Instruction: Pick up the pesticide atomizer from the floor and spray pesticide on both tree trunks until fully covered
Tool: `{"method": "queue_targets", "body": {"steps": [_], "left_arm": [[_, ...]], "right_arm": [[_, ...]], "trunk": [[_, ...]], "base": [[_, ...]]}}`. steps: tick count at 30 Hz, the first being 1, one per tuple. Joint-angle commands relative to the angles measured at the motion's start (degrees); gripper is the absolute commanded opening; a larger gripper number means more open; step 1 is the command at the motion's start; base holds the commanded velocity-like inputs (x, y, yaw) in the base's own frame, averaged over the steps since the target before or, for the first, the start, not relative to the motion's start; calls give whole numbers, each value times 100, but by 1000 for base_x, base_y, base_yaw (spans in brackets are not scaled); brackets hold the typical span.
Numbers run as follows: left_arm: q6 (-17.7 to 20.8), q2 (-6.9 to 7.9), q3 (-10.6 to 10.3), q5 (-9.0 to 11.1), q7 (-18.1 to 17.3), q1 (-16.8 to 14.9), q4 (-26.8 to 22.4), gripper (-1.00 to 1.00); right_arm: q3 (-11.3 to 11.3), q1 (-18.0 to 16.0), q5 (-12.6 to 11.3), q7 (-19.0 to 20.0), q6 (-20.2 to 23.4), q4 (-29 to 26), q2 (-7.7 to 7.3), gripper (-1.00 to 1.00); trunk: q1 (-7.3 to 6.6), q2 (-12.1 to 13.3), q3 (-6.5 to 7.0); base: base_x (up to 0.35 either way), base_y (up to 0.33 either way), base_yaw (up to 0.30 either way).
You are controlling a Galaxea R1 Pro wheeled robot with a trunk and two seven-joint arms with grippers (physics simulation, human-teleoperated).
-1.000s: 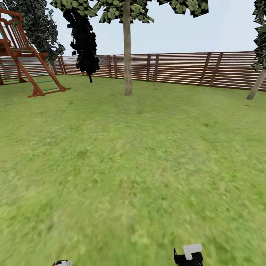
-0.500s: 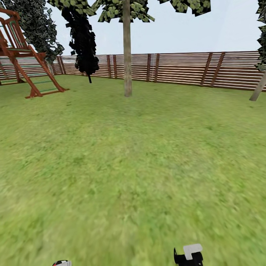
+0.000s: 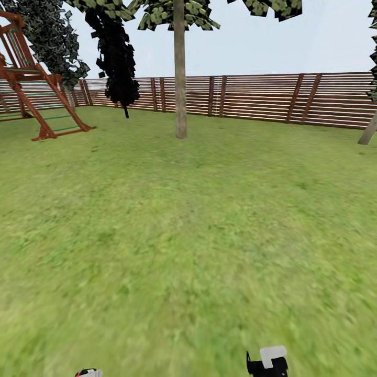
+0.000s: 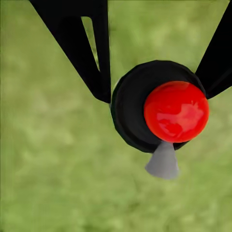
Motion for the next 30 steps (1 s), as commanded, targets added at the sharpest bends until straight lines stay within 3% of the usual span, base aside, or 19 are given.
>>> {"method": "queue_targets", "body": {"steps": [1, 30], "left_arm": [[-18, 1, -19, 43, -5, -2, 5, -100], [-12, 10, 6, 43, -2, -4, -4, -100]], "right_arm": [[15, -4, 59, -60, 5, 6, -1, 100], [19, -4, 55, -60, 5, 6, 1, 100]], "trunk": [[3, -2, -5], [3, -2, -5]], "base": [[339, 0, 0], [339, 0, 0]]}}
